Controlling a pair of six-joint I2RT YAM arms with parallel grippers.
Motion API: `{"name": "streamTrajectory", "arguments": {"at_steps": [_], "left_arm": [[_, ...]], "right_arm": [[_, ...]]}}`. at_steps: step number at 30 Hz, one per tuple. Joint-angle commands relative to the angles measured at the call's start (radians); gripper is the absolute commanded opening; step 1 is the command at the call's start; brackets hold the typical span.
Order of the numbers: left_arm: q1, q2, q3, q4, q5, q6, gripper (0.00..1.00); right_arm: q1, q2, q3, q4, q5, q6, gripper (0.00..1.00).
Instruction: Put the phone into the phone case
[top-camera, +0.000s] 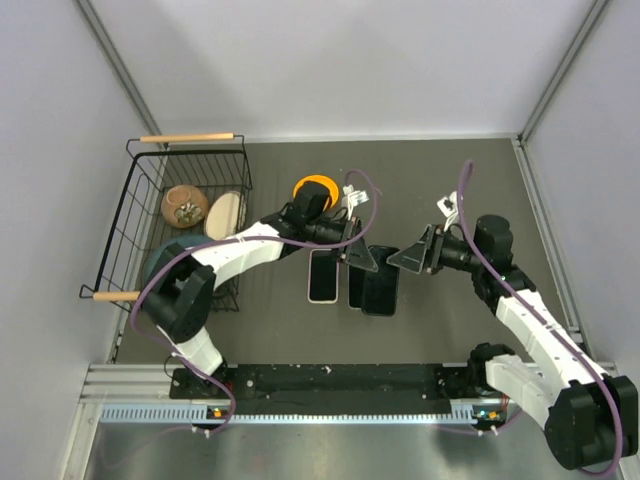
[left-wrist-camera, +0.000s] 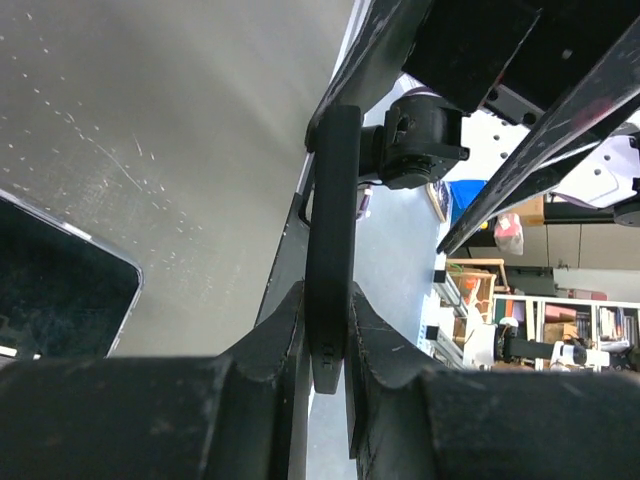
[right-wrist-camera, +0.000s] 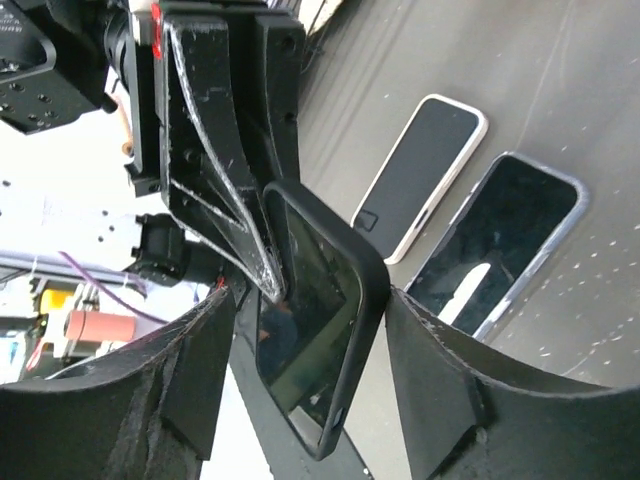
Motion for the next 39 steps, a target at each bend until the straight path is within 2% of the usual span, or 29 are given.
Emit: {"name": "streamTrajectory", "arguments": {"at_steps": [1,5,8,9,11,12,13,15,16,18,19,22,24,26,27,31,34,39], "left_arm": [[-0.005,-0.100,-0.031,0.157,0.003,-0.058,0.00],[-0.005,-0.123,-0.051,0.212,-0.001,-0.096,0.00],[-0.007,-0.131,-0.073,0.284,0.002,-0.138,0.00],[-0.007,-0.132,-0.079,0.301,0.003,-0.144,0.00],[-0.007,-0.132,-0.087,0.309,-0.003,-0.139,0.00],[-0.004,-0.134,-0.088,0.302,-0.006,-0.132,0.00],[-0.002,-0.134,-0.088,0.280,-0.016,-0.124,0.00],[0.002,-0.142,-0.088,0.251,-0.030,-0.101,0.07],[0.005,-0.145,-0.080,0.225,-0.044,-0.090,0.18],[0.012,-0.151,-0.067,0.159,-0.049,-0.064,0.34],[0.016,-0.154,-0.050,0.135,-0.055,-0.058,0.50],[0.027,-0.183,-0.013,0.016,-0.093,0.012,0.62],[0.035,-0.214,0.025,-0.128,-0.151,0.081,0.70],[0.035,-0.246,0.059,-0.229,-0.206,0.158,0.99],[0.035,-0.258,0.091,-0.325,-0.237,0.183,0.99],[0.035,-0.322,0.171,-0.524,-0.387,0.328,0.99],[0.036,-0.385,0.177,-0.574,-0.499,0.385,0.99],[0.033,-0.491,0.105,-0.581,-0.624,0.436,0.99]], "right_arm": [[0.018,-0.026,-0.085,0.164,-0.102,0.086,0.62],[0.018,-0.023,-0.149,0.262,-0.137,0.145,0.61],[0.018,-0.027,-0.189,0.337,-0.145,0.195,0.54],[0.018,-0.027,-0.191,0.337,-0.142,0.197,0.42],[0.018,-0.042,-0.192,0.317,-0.128,0.192,0.26],[0.018,-0.047,-0.191,0.311,-0.122,0.192,0.13],[0.017,-0.058,-0.186,0.302,-0.117,0.186,0.09],[0.017,-0.082,-0.177,0.267,-0.095,0.183,0.02],[0.017,-0.088,-0.159,0.238,-0.084,0.169,0.00],[0.018,-0.105,-0.133,0.120,-0.042,0.145,0.00],[0.018,-0.111,-0.113,0.091,-0.032,0.124,0.00],[0.017,-0.141,-0.100,0.034,-0.009,0.119,0.00],[0.015,-0.138,-0.087,-0.058,0.025,0.094,0.00],[0.015,-0.125,-0.059,-0.126,0.072,0.064,0.00],[0.015,-0.110,-0.050,-0.169,0.085,0.045,0.00],[0.015,-0.026,0.004,-0.310,0.239,-0.038,0.00],[0.012,0.066,0.048,-0.367,0.298,-0.084,0.00],[0.010,0.255,0.171,-0.454,0.355,-0.180,0.00]]}}
